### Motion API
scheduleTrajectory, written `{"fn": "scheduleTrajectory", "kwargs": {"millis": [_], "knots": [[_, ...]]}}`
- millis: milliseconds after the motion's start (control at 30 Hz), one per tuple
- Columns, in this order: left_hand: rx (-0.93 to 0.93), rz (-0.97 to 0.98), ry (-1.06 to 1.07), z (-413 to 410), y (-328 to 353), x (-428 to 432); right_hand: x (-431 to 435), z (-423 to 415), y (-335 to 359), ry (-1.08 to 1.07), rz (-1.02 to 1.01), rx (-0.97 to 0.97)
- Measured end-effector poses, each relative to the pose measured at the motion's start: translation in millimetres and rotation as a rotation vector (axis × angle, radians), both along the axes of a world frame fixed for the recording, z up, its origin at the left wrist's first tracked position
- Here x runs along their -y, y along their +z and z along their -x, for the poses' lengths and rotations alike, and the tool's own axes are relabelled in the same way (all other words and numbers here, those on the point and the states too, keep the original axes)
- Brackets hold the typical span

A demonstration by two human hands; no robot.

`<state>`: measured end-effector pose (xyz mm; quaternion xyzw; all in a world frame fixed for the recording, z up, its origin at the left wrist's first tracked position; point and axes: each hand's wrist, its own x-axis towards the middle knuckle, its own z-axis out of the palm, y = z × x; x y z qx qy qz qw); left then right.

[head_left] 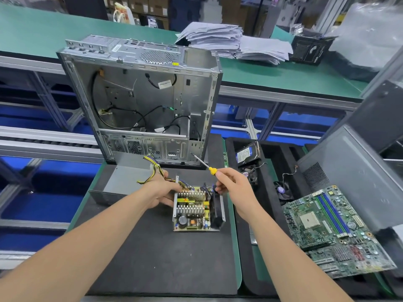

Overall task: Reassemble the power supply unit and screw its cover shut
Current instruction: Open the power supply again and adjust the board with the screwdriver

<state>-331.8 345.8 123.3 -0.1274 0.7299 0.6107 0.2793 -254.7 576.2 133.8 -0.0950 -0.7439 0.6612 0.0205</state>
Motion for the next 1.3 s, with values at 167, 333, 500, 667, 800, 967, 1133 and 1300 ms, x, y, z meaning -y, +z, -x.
{"fn": "scheduleTrajectory", "kwargs": {"millis": [167,333,500,667,800,967,1133,1300], "knots": [[-0.023,-0.077,0.114,15,0,13,-1,7,2,0.032,-0.046,-0.012],[0.09,-0.033,0.124,4,3,14,2,9,2,0.063,-0.034,-0.035],[-0.417,0.426,-0.097,-5,18,27,3,5,7,0.115,-0.045,-0.06],[-0.651,0.049,-0.046,-11,30,29,5,1,17,0.162,-0.06,-0.102],[-0.672,-0.035,-0.068,-15,25,32,5,1,20,0.197,-0.09,-0.108],[-0.684,-0.049,-0.075,-23,24,28,3,1,22,0.231,-0.123,-0.106],[-0.713,-0.077,-0.102,-31,26,28,-3,2,25,0.248,-0.14,-0.115],[-0.622,-0.142,-0.087,-40,23,25,-8,0,29,0.272,-0.189,-0.141]]}}
